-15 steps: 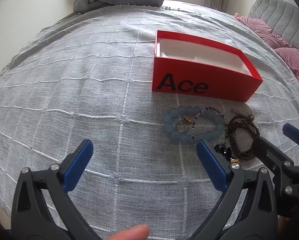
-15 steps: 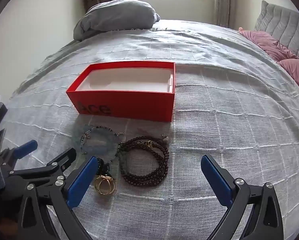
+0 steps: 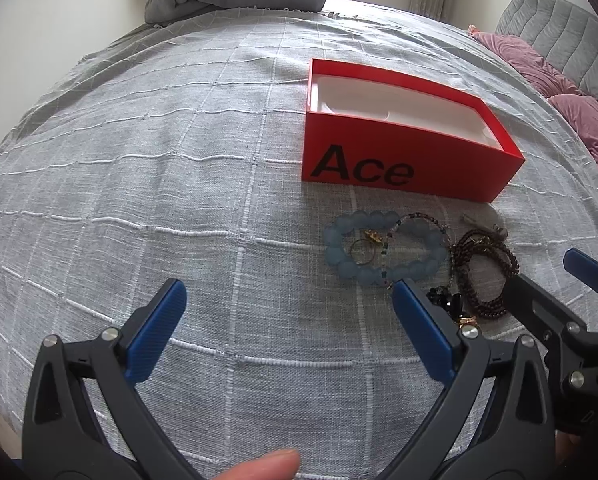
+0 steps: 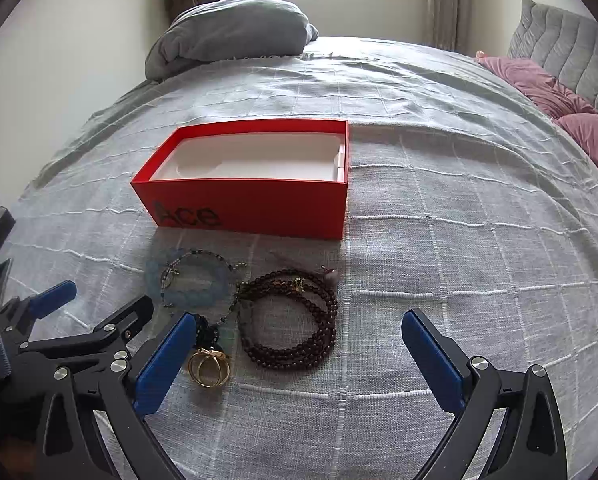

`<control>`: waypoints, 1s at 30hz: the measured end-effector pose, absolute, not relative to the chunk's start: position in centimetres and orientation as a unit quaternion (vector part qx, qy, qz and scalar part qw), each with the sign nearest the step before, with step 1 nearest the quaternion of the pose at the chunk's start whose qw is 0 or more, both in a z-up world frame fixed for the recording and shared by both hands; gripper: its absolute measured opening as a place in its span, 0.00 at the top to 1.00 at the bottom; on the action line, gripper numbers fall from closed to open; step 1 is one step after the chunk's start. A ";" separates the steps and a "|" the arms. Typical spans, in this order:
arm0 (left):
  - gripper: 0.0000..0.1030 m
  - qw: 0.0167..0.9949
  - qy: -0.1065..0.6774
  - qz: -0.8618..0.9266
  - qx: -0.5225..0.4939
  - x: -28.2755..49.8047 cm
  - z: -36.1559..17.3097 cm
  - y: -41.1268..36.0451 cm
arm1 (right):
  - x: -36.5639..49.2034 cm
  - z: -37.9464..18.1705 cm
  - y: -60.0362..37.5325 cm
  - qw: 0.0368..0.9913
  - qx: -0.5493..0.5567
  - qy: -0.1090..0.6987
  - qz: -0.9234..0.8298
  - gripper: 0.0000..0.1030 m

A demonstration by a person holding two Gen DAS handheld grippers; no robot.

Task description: Organize jewelry

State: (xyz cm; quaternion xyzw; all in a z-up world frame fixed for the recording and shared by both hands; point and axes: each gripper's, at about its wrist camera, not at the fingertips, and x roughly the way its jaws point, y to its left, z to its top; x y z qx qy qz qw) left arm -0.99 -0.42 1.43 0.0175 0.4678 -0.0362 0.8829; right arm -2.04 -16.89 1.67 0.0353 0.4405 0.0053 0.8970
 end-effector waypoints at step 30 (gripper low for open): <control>0.01 0.881 0.472 -0.038 0.019 -0.9 0.9 -0.4 | -1.9 1.1 -16.8 0.887 0.043 0.460 0.002 0.00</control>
